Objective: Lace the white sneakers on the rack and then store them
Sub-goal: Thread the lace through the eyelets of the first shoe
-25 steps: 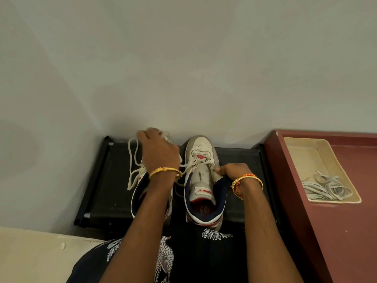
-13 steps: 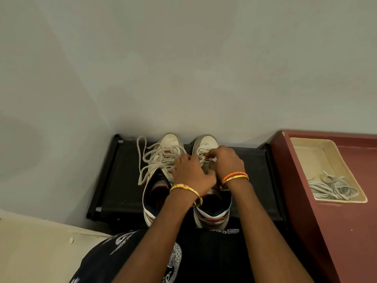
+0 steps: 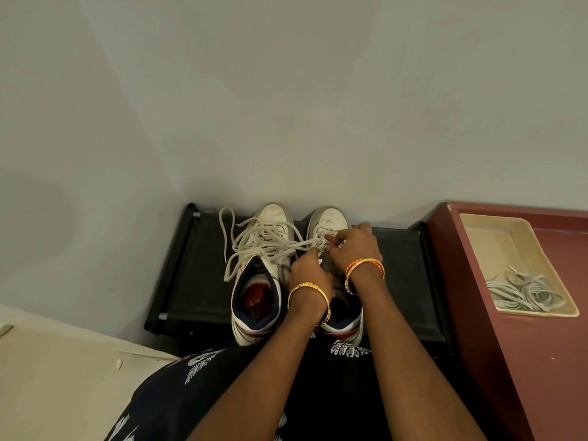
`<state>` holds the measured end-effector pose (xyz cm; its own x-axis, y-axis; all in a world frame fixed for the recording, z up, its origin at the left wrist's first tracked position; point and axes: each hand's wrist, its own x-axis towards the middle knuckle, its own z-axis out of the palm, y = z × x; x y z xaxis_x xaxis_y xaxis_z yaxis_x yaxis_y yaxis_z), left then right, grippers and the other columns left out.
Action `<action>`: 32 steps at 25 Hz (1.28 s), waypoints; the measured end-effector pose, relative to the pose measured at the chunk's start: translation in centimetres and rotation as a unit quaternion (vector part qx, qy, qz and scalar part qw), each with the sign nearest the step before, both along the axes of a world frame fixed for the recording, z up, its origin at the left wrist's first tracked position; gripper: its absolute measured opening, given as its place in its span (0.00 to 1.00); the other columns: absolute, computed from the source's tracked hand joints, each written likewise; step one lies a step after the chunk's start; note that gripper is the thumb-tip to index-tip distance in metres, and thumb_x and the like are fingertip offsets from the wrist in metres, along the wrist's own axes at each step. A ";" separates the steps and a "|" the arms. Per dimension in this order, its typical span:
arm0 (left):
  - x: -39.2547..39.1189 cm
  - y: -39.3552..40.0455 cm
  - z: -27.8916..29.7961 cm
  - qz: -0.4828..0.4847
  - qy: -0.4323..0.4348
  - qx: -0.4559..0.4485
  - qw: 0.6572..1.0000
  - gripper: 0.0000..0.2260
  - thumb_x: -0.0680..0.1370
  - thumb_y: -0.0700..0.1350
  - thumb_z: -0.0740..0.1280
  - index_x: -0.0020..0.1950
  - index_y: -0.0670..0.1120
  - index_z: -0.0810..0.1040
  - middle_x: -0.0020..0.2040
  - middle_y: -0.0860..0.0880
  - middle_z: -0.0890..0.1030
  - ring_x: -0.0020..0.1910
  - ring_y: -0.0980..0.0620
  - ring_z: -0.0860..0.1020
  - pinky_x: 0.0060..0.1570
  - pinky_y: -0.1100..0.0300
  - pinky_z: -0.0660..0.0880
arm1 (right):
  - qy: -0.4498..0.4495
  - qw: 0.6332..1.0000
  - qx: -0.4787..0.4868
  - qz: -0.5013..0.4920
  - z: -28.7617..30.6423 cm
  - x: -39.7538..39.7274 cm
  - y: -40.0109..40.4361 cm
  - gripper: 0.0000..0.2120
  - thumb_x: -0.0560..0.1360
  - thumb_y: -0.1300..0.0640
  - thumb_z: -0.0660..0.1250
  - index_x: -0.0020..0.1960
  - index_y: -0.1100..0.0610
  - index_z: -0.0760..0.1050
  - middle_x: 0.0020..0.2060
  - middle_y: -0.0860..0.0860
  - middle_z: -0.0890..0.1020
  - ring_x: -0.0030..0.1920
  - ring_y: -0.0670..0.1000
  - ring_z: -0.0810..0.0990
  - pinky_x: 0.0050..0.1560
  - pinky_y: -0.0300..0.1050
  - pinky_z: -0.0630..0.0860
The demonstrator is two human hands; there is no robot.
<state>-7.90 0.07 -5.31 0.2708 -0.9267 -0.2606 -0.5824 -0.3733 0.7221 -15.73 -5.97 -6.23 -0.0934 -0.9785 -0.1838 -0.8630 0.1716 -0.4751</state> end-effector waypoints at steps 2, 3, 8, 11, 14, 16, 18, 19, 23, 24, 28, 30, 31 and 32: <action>0.0 0.0 0.0 0.012 0.012 -0.010 1.000 0.12 0.77 0.38 0.62 0.59 0.43 0.76 0.55 0.42 0.80 0.54 0.43 0.77 0.44 0.64 0.66 | -0.064 0.996 -0.002 -0.066 -0.8 -0.3 -0.3 0.06 0.73 0.56 0.71 0.47 0.58 0.82 0.58 0.56 0.70 0.53 0.56 0.75 0.53 0.49 0.76; 0.0 0.1 0.2 0.018 0.011 -0.009 1.000 0.12 0.77 0.37 0.62 0.60 0.42 0.76 0.55 0.42 0.80 0.55 0.43 0.77 0.44 0.64 0.66 | -0.103 0.987 -0.009 -0.119 -0.8 -0.7 -0.5 0.04 0.72 0.58 0.71 0.42 0.58 0.81 0.56 0.56 0.72 0.49 0.57 0.77 0.52 0.48 0.78; -0.2 0.2 0.3 0.031 0.000 -0.002 1.000 0.15 0.75 0.34 0.60 0.60 0.42 0.75 0.55 0.41 0.79 0.55 0.41 0.77 0.52 0.54 0.73 | -0.380 0.866 0.152 -0.286 -0.9 -5.1 -1.8 0.18 0.80 0.65 0.56 0.42 0.69 0.82 0.26 0.46 0.81 0.37 0.48 0.79 0.25 0.30 0.73; -0.2 0.0 -0.1 0.039 0.026 -0.007 0.999 0.14 0.74 0.34 0.61 0.58 0.41 0.76 0.52 0.41 0.80 0.52 0.41 0.77 0.48 0.55 0.73 | -0.334 0.898 0.182 -0.222 -2.1 -5.6 -1.9 0.29 0.80 0.65 0.56 0.23 0.53 0.79 0.25 0.48 0.81 0.46 0.54 0.78 0.37 0.38 0.78; 0.0 0.0 0.0 0.035 0.068 0.005 0.997 0.15 0.73 0.36 0.62 0.58 0.41 0.77 0.52 0.42 0.81 0.53 0.42 0.77 0.46 0.60 0.70 | -0.256 0.945 0.057 -0.194 -1.4 -5.0 -1.4 0.09 0.75 0.62 0.63 0.40 0.56 0.80 0.40 0.54 0.82 0.47 0.56 0.79 0.51 0.49 0.77; 0.0 -0.1 0.1 0.040 0.111 0.023 0.993 0.17 0.73 0.36 0.62 0.61 0.43 0.77 0.54 0.43 0.81 0.54 0.43 0.77 0.47 0.62 0.69 | -0.262 0.958 -0.020 -0.118 0.1 -4.2 -0.7 0.07 0.74 0.60 0.64 0.44 0.57 0.82 0.42 0.52 0.82 0.46 0.53 0.79 0.51 0.49 0.76; -0.1 -0.2 0.1 0.041 0.122 0.018 0.991 0.18 0.74 0.35 0.62 0.63 0.44 0.77 0.55 0.42 0.81 0.55 0.42 0.77 0.48 0.63 0.69 | -0.137 0.988 -0.073 -0.015 1.4 -2.9 -0.4 0.09 0.74 0.56 0.64 0.44 0.54 0.82 0.47 0.50 0.83 0.52 0.53 0.77 0.59 0.53 0.71; -0.1 -0.3 0.1 0.042 0.118 0.011 0.992 0.18 0.74 0.35 0.61 0.63 0.44 0.77 0.56 0.42 0.81 0.56 0.42 0.77 0.49 0.63 0.69 | -0.042 0.996 -0.077 0.033 1.8 -1.9 -0.2 0.09 0.73 0.54 0.63 0.46 0.53 0.82 0.51 0.50 0.81 0.58 0.53 0.74 0.64 0.56 0.66; -0.3 -0.1 -0.2 0.066 0.116 -0.011 0.991 0.20 0.74 0.30 0.58 0.63 0.42 0.77 0.57 0.41 0.80 0.58 0.43 0.76 0.52 0.62 0.70 | 0.238 0.959 0.060 0.144 1.5 0.7 0.4 0.18 0.78 0.50 0.60 0.66 0.53 0.72 0.71 0.56 0.65 0.75 0.58 0.54 0.71 0.65 0.47; -0.4 -0.1 -0.2 0.073 0.119 -0.012 0.990 0.21 0.74 0.29 0.57 0.63 0.42 0.77 0.57 0.41 0.81 0.57 0.44 0.77 0.51 0.62 0.70 | 0.250 0.956 0.060 0.140 1.1 0.9 0.4 0.18 0.79 0.50 0.59 0.67 0.54 0.71 0.72 0.57 0.64 0.75 0.59 0.53 0.71 0.64 0.47; -0.4 0.1 -0.1 0.107 0.123 -0.029 0.986 0.19 0.74 0.29 0.58 0.62 0.41 0.78 0.55 0.40 0.81 0.55 0.43 0.77 0.50 0.62 0.70 | 0.197 0.976 0.020 0.094 0.5 0.7 0.2 0.16 0.78 0.51 0.61 0.63 0.54 0.75 0.68 0.55 0.68 0.70 0.58 0.62 0.71 0.62 0.55; -0.6 0.2 0.0 0.122 0.112 -0.044 0.985 0.17 0.75 0.31 0.59 0.61 0.40 0.78 0.55 0.40 0.81 0.56 0.42 0.77 0.50 0.61 0.70 | 0.142 0.988 0.024 0.056 0.7 -0.3 0.1 0.15 0.76 0.48 0.65 0.60 0.52 0.79 0.69 0.53 0.67 0.70 0.57 0.63 0.71 0.62 0.53; -0.7 0.3 0.1 0.128 0.107 -0.049 0.985 0.16 0.75 0.31 0.59 0.60 0.40 0.78 0.55 0.40 0.81 0.56 0.42 0.77 0.49 0.62 0.69 | 0.098 0.995 0.019 0.021 0.8 -1.0 0.1 0.14 0.74 0.48 0.67 0.57 0.51 0.81 0.69 0.52 0.67 0.69 0.57 0.64 0.71 0.61 0.55; -0.7 0.3 0.0 0.133 0.105 -0.048 0.984 0.16 0.75 0.31 0.59 0.60 0.39 0.78 0.54 0.40 0.81 0.55 0.42 0.77 0.47 0.63 0.67 | 0.031 0.999 0.008 -0.027 0.9 -1.9 0.1 0.13 0.73 0.48 0.69 0.53 0.52 0.82 0.68 0.52 0.69 0.66 0.56 0.68 0.69 0.59 0.59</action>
<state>-8.60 0.38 -5.28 0.4574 -0.8529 -0.2517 -0.3069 -0.4170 0.8555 -17.61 -5.82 -5.35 -0.1574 -0.9688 -0.1915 -0.8804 0.2256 -0.4171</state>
